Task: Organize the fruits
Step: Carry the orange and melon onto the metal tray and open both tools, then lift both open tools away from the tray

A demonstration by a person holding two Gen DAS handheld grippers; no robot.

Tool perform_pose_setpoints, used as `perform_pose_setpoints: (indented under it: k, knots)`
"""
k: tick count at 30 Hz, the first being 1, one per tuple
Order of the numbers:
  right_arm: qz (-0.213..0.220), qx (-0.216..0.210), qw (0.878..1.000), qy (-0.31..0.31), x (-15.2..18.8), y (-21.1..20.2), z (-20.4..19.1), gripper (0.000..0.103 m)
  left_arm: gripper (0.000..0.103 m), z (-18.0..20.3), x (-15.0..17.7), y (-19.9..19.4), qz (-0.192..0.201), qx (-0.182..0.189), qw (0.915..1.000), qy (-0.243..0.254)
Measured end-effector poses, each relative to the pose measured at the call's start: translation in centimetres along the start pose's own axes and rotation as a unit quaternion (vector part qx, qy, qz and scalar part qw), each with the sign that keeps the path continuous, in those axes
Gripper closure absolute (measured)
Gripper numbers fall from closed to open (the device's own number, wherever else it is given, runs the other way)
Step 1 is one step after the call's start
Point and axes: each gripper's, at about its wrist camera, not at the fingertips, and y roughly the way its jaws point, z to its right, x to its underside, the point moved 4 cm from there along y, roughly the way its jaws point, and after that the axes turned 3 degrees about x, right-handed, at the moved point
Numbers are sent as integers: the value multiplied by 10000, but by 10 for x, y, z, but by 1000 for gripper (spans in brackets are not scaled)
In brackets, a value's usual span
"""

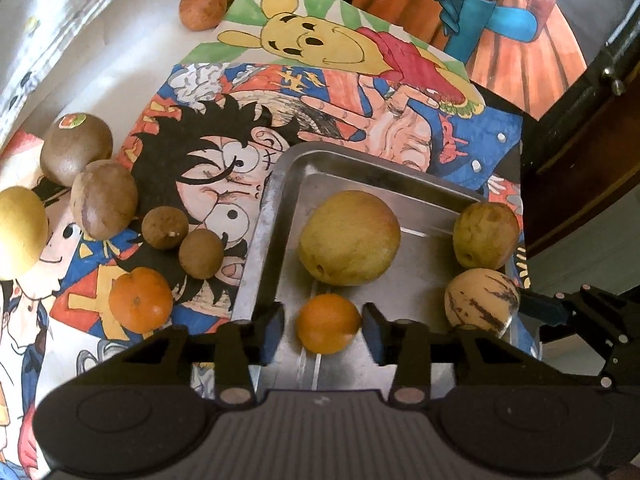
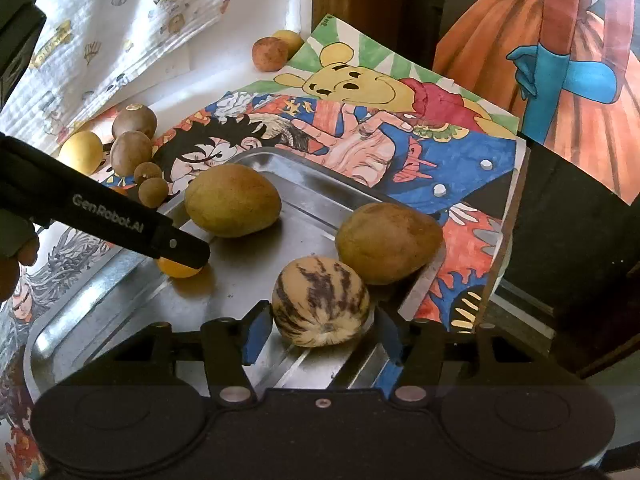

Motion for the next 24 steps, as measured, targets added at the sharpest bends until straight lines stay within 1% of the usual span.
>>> perform_pose_setpoints:
  k: [1,3,8,10,14,16,18,24]
  knots:
    - [14,24,10000,16,0,-3,-1,41,49,-1,0,-2,13,43,10000,-33]
    - [47,65,9999,128,1,-11,-2,34,47,-2,2,-5,31,87,9999,-74]
    - [102,192,9990,394,7,-30,-11,21,36,-5,6,-20,165,190,9997,-74]
    - [125,260,9982,522,9,-38,-15,18,24,-8,9,-28,268,172,9995,-65]
    - [195,430,9942,967,17,-59,-23,9,15,-16,14,-45,432,201,9989,-39]
    - [178,506,9916,1177,21,-68,-28,8,9,-20,18,-54,489,184,9986,-21]
    - [161,619,9885,1369,28,-79,-36,8,6,-25,23,-64,522,134,9985,52]
    - [251,837,9810,1731,47,-112,-65,4,1,-41,45,-98,644,20,9974,335]
